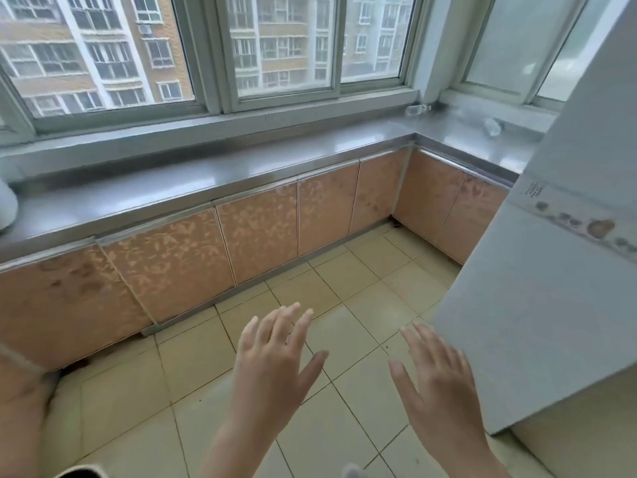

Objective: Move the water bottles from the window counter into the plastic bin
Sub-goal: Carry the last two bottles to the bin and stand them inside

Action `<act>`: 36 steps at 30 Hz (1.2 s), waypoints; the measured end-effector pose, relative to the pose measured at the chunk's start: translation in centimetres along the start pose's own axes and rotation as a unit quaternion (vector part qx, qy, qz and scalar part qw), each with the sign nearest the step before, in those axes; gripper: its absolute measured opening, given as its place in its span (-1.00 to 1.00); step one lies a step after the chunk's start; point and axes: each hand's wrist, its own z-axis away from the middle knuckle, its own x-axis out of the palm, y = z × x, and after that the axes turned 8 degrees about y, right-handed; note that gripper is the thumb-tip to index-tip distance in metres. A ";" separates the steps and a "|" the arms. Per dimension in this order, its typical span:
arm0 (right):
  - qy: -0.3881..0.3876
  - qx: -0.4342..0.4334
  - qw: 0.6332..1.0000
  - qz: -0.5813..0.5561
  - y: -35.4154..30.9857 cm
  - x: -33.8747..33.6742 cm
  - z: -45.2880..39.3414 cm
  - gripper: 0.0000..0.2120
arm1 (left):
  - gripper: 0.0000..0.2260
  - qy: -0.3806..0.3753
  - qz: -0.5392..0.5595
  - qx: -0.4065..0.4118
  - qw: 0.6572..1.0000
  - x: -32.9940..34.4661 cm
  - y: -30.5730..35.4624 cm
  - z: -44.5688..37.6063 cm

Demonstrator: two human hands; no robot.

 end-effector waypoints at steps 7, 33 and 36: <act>0.026 0.016 0.999 -0.012 3.8 4.9 -13.5 -0.42 | -0.50 -0.009 0.003 0.023 1.000 9.0 -0.1 -12.7; 0.107 0.111 0.986 0.058 18.3 16.2 -64.9 -0.39 | -0.52 -0.019 0.087 0.151 0.985 42.9 1.7 -63.2; 0.114 0.143 0.981 0.066 20.9 17.0 -69.0 -0.40 | -0.52 -0.027 0.103 0.174 0.979 46.1 3.6 -68.6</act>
